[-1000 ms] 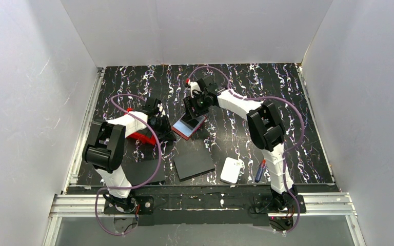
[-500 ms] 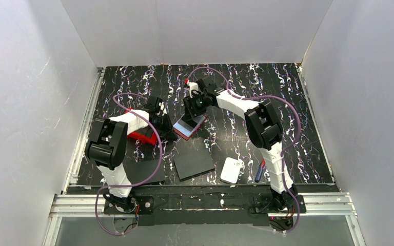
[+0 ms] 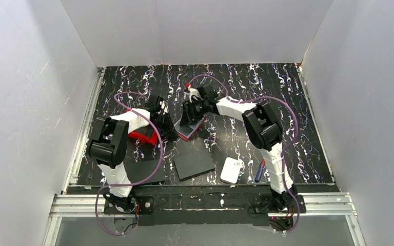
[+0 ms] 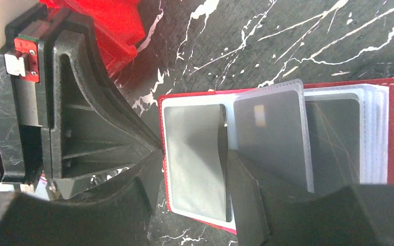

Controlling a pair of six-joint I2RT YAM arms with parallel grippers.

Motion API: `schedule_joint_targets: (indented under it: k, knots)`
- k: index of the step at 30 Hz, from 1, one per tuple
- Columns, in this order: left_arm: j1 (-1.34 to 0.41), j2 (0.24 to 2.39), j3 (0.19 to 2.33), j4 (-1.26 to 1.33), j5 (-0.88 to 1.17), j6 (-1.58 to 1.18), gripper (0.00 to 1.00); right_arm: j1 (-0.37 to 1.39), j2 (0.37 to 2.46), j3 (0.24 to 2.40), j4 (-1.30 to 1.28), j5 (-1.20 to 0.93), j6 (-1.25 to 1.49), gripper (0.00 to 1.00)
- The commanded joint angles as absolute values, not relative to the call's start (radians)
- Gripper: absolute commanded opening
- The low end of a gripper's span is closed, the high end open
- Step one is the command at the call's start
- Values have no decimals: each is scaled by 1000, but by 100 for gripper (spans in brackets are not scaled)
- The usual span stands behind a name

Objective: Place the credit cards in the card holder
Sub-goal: Insert the credit card into the card slot.

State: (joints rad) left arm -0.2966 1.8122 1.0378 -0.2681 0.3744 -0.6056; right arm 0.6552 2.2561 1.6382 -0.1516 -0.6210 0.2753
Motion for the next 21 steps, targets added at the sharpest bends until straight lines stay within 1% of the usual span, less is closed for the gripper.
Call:
schedule_joint_targets:
  k: [1,4,6,7,11,14,16,18,20,21]
  knots:
    - [-300,1818,1043,-286,339,-592,7,667,2207,1667,-218,-641,311,60]
    - [-301,1791,1037,-295,344,-587,8,660,2185,1760,-354,-577,247,62]
    - [-301,1772,1033,-304,354,-575,11,660,2158,1787,-429,-513,204,65]
    - [-301,1761,1031,-309,361,-570,12,659,2137,1786,-457,-470,182,68]
    - [-301,1716,1030,-335,392,-545,20,652,2031,1717,-476,-330,116,81]
    - [-300,1677,1035,-363,419,-529,24,655,1964,1643,-438,-323,28,84]
    - [-300,1639,1049,-405,433,-515,25,683,1850,1454,-226,-277,-67,89]
    - [-300,1575,1061,-452,435,-499,28,699,1738,1245,38,-274,-124,92]
    - [-298,1514,1084,-508,431,-487,30,700,1702,1169,152,-281,-130,93]
    - [-296,1474,1100,-547,424,-479,33,703,1704,1164,164,-283,-133,93]
